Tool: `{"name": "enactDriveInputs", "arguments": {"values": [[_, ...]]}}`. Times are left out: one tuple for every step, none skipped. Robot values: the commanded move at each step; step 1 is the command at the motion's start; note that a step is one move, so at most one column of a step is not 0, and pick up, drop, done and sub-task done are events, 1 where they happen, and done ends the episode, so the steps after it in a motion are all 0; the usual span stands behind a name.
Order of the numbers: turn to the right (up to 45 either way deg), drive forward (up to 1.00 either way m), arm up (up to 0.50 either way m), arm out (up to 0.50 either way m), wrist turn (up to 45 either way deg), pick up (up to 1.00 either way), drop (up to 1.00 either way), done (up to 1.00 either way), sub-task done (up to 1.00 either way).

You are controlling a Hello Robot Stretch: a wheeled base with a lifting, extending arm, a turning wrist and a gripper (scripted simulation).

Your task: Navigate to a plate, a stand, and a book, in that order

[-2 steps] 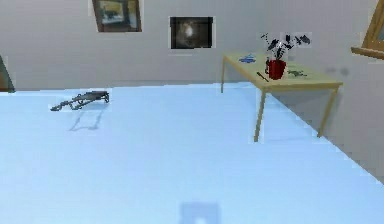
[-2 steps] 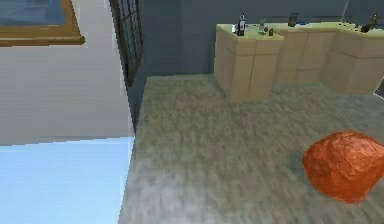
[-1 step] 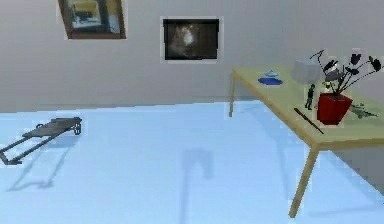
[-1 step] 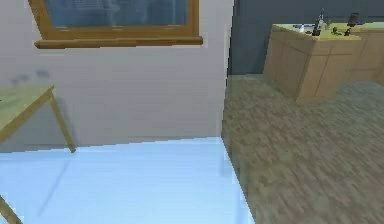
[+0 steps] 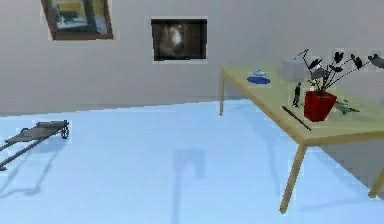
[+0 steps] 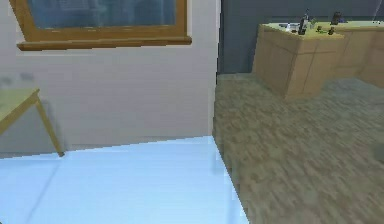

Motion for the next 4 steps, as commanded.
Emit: {"name": "enactDriveInputs", "arguments": {"values": [[0.0,1.00,0.00,0.00,0.0,0.00,0.00,0.00,0.00],[0.0,0.20,0.00,0.00,0.0,0.00,0.00,0.00,0.00],[36.0,0.00,0.00,0.00,0.0,0.00,0.00,0.00,0.00],[0.0,0.00,0.00,0.00,0.0,0.00,0.00,0.00,1.00]]}}
